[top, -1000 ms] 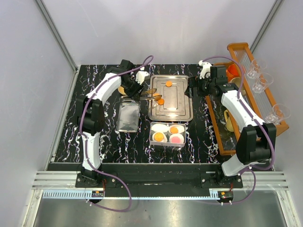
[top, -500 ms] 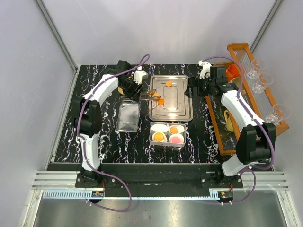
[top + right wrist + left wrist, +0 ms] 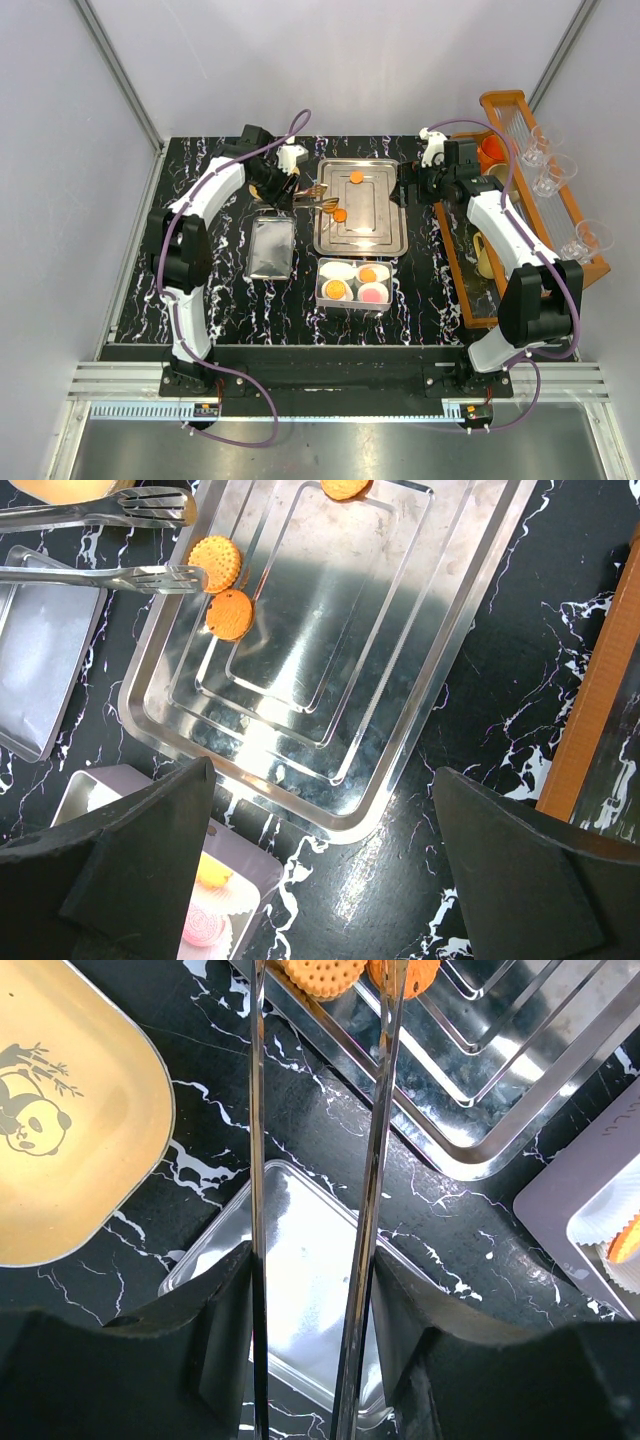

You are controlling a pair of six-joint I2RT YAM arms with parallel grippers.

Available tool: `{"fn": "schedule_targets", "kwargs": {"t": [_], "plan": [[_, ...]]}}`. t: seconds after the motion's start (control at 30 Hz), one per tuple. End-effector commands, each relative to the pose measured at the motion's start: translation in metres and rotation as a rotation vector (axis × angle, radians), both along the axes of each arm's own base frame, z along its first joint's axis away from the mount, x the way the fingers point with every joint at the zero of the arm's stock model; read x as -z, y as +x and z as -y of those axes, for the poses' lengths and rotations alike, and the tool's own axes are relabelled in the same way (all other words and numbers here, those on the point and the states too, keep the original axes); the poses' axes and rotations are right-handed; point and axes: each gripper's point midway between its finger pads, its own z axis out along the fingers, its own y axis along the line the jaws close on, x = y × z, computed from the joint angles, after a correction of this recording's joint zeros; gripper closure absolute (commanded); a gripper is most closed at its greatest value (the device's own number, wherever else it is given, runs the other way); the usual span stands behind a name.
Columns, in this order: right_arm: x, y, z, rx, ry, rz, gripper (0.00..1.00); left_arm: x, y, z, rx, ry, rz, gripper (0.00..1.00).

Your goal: Pack the cookies

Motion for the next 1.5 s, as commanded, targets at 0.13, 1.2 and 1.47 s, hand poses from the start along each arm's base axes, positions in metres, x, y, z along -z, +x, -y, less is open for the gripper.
{"fn": "schedule_targets", "kwargs": {"t": [0.13,1.2,1.47], "plan": [[-0.007,0.005,0.0,-0.001,0.009,0.039,0.0,-0.021,0.002,-0.003,0.019,-0.015,0.074,0.51],[-0.004,0.007,0.0,-0.001,0.003,0.033,0.0,-0.002,0.009,-0.007,0.064,0.053,0.066,0.51],[-0.004,0.008,0.001,0.002,0.002,0.035,0.0,0.001,0.007,0.003,0.11,0.058,0.044,0.52]]}}
